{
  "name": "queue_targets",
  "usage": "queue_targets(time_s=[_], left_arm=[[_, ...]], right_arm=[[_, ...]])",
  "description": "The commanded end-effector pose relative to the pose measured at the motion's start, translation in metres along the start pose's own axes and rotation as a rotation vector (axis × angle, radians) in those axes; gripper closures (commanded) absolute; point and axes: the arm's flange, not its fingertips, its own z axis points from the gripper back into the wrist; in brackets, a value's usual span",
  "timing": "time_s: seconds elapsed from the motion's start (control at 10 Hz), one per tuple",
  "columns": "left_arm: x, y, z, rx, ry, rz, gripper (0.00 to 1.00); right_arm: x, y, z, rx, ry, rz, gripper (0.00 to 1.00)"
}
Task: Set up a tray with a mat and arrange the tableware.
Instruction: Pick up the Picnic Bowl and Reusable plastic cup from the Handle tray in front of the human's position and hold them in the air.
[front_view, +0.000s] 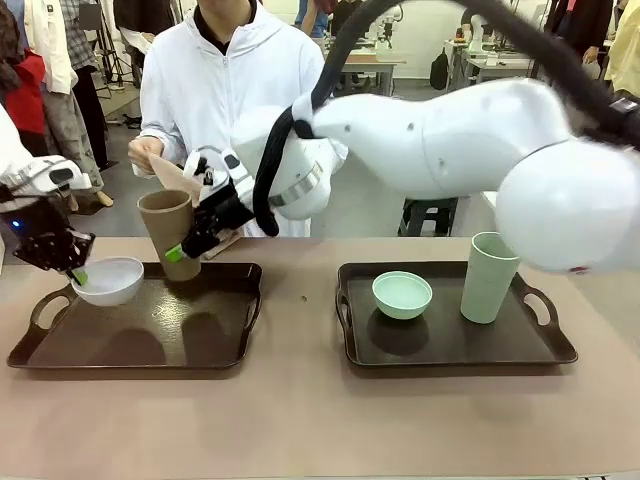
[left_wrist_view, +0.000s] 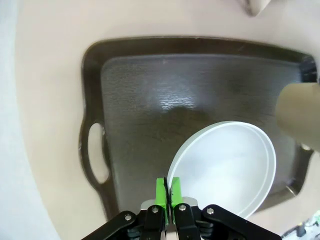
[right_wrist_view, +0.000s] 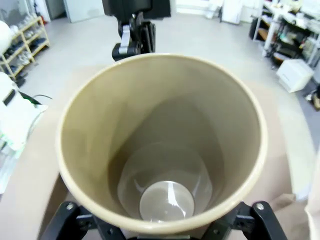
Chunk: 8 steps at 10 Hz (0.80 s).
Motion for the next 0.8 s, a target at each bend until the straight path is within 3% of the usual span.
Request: queue_targets(time_s=[0.0, 0.4, 0.7], left_arm=[[-0.015, -0.004, 0.053, -0.011, -0.059, -0.011, 1.00], [-0.034, -0.026, 0.143, 0.036, -0.159, -0.058, 1.00], [-0.044, -0.033, 0.176, 0.071, -0.175, -0.049, 1.00]], right_arm=[[0.027, 0.044, 0.049, -0.069, 0.043, 0.002, 0.30], [0.084, 0.098, 0.100, -0.159, 0.073, 0.028, 0.30], [0.092, 0.124, 0.115, -0.193, 0.074, -0.005, 0.30]])
